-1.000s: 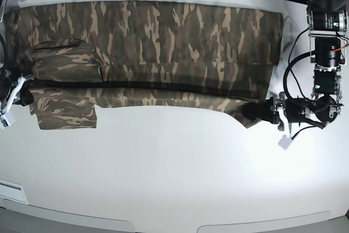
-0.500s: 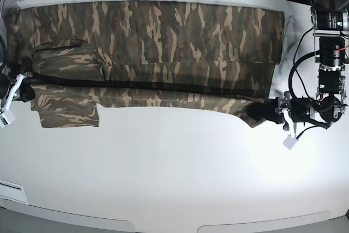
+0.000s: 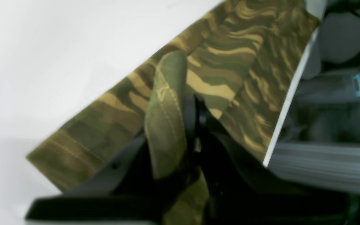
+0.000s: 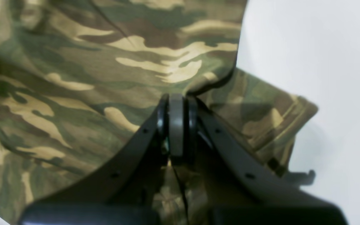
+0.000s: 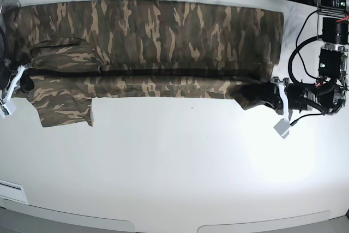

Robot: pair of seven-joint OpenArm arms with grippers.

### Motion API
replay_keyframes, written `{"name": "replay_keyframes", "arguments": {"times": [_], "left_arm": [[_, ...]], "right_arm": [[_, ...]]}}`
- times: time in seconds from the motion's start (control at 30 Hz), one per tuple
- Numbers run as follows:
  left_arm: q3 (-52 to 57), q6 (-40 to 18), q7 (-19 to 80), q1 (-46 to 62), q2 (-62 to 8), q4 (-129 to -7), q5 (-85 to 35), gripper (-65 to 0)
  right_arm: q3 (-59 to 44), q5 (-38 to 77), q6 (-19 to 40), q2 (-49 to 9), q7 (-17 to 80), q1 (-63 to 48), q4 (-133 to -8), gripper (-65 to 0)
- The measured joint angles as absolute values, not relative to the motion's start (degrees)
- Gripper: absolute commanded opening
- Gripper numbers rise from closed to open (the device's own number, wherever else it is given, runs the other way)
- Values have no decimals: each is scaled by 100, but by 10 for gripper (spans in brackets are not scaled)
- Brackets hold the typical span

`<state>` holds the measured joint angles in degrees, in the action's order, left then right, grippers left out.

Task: Fold the T-shirt properly
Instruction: 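Fold the hem up toward the collar with both grippers, then release the hem and press the folded edge with the right gripper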

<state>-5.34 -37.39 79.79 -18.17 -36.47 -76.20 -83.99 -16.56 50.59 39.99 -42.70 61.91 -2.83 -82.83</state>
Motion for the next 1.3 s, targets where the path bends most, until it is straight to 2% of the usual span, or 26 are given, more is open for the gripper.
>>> {"name": "replay_keyframes", "arguments": {"times": [0.17,0.5,0.53,0.57,0.63,0.67,0.7,0.77,0.9,1.0,1.07,1.3], "left_arm": [[-537,-3776,7964,-1492,-3765,-8119,-7804,-650],[-537,-3778,7957,-886,-3763,-8119,-7752,-650],[-537,-3778,7953,-854,-3763,-8119,-7745,-650],[-537,-3778,7935,-838,-3763,-8119,-7682,-650],[-537,-3778,7957,-836,-3763,-8119,-7439,-523],[-534,-3774,7959,-836,-3767,-8119,-7356,-446],[-534,-3778,7948,-827,-3782,-8119,-7417,-383],[-534,-3774,7754,-832,-3782,-8136,-7323,-307],[-528,-3667,7592,-845,-3782,-8141,-7150,-303],[-528,-3667,7507,-821,-3785,-8141,-7137,-303],[-523,-3667,7297,-764,-3780,-8141,-7085,-303],[-513,-3667,7179,-755,-3651,-8141,-6958,-303]], "right_arm": [[-1656,5098,4010,-4270,6178,-316,-8283,-650],[-1656,5098,4010,-4270,6171,-318,-8283,-650],[-1656,5103,4010,-4270,6171,-316,-8283,-608],[-1656,5144,4007,-4272,6171,-316,-8283,-524],[-1656,5210,4005,-4283,6191,-301,-8283,-340],[-1656,5234,3992,-4303,6193,-287,-8283,-279],[-1658,5301,3992,-4320,6213,-246,-8283,-255],[-1662,5520,3994,-4333,6213,-108,-8281,-256],[-1664,5870,3986,-4335,6178,325,-8283,-256],[-1667,5889,3774,-4224,5684,392,-8283,-256],[-1673,5435,3774,-3957,5330,390,-8283,-256],[-1669,4018,3618,-2773,4967,543,-8274,-256]]}}
